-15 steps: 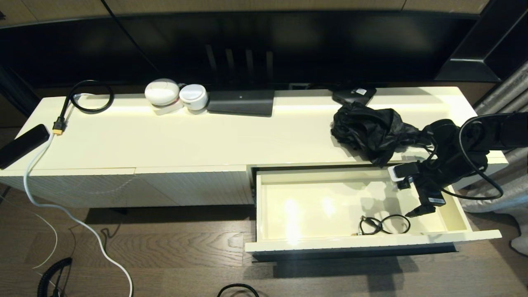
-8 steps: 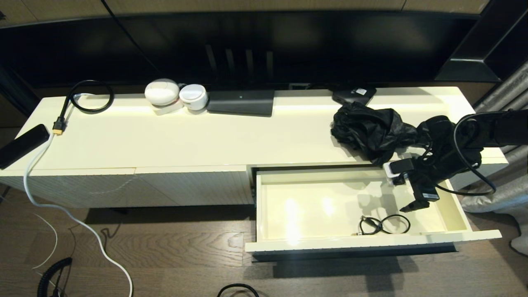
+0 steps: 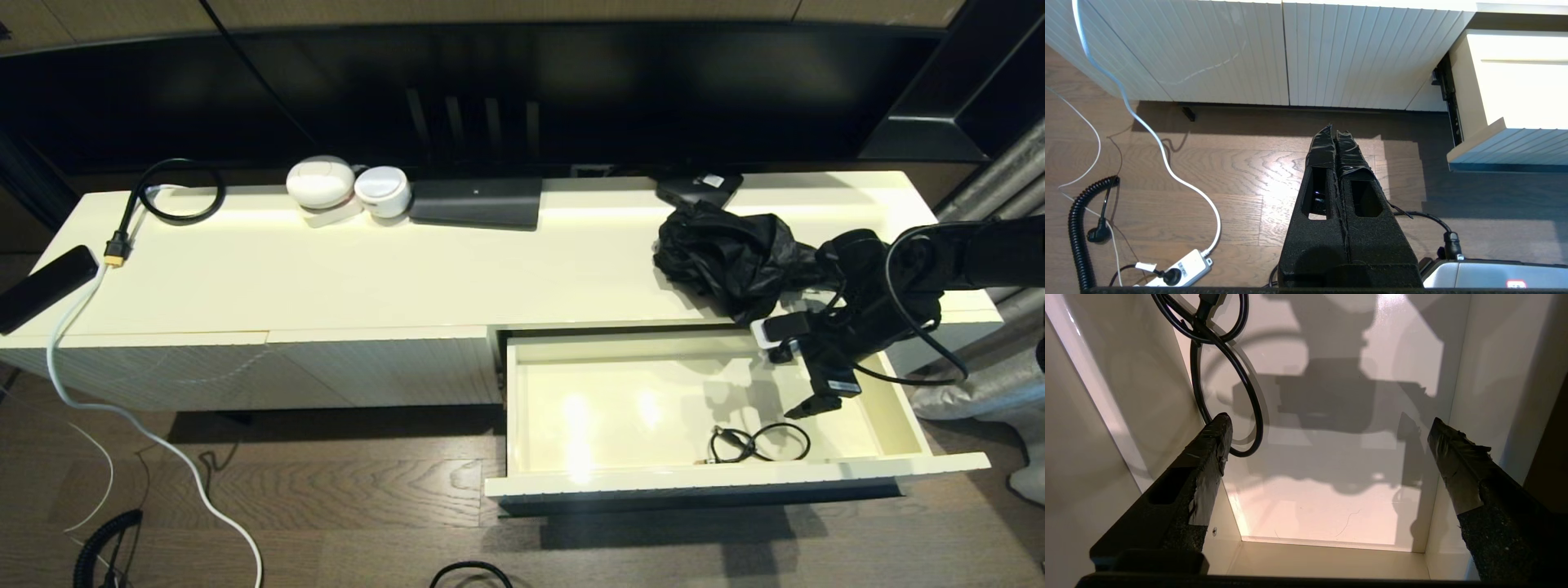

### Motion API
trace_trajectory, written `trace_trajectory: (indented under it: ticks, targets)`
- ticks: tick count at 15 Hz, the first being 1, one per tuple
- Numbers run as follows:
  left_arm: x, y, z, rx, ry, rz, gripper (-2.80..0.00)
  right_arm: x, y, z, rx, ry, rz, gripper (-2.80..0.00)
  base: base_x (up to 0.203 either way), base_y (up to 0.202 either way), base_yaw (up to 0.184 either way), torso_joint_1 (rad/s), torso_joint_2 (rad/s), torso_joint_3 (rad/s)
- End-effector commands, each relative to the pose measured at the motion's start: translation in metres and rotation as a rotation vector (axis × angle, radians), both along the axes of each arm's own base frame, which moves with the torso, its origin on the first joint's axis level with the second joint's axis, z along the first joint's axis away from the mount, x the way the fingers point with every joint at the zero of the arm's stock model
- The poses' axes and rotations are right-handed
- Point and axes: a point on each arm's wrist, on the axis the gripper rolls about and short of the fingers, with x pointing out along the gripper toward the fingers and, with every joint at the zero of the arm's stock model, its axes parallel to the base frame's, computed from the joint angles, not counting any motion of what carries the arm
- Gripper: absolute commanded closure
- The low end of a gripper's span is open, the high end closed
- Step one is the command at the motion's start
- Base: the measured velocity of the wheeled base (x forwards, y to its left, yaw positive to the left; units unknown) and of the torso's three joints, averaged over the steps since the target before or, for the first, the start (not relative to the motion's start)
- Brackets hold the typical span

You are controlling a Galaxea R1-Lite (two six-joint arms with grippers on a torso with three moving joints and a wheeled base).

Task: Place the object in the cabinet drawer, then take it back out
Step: Take the data cable out of the drawer and put it on the table

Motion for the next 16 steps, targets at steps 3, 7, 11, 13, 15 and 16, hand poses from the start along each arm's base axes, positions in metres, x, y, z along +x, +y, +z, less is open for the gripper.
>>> trace_trajectory:
  ticks: [3, 7, 11, 13, 15, 16]
  targets:
    - [0.000, 0.000, 0.000, -0.001, 0.000, 0.002, 0.00, 0.003, 0.000, -0.003, -0.005, -0.002, 0.012, -2.80, 0.000, 0.000, 0.000, 0.000, 0.00, 0.000]
    - [0.000, 0.000, 0.000, -0.001, 0.000, 0.002, 0.00, 0.012, 0.000, 0.002, -0.016, -0.041, 0.014, -2.80, 0.000, 0.000, 0.000, 0.000, 0.00, 0.000]
    - [0.000, 0.000, 0.000, -0.001, 0.000, 0.000, 0.00, 0.018, -0.004, 0.001, -0.021, -0.054, 0.010, -2.80, 0.000, 0.000, 0.000, 0.000, 0.00, 0.000]
    - [0.000, 0.000, 0.000, -0.001, 0.000, 0.002, 0.00, 0.020, -0.004, -0.003, -0.019, -0.048, 0.008, -2.80, 0.000, 0.000, 0.000, 0.000, 0.00, 0.000]
    - [0.000, 0.000, 0.000, -0.001, 0.000, 0.001, 0.00, 0.020, -0.004, -0.003, -0.010, -0.047, 0.010, -2.80, 0.000, 0.000, 0.000, 0.000, 0.00, 0.000]
    - [0.000, 0.000, 0.000, -0.001, 0.000, 0.001, 0.00, 0.021, -0.004, -0.003, -0.010, -0.055, 0.010, -2.80, 0.000, 0.000, 0.000, 0.000, 0.00, 0.000]
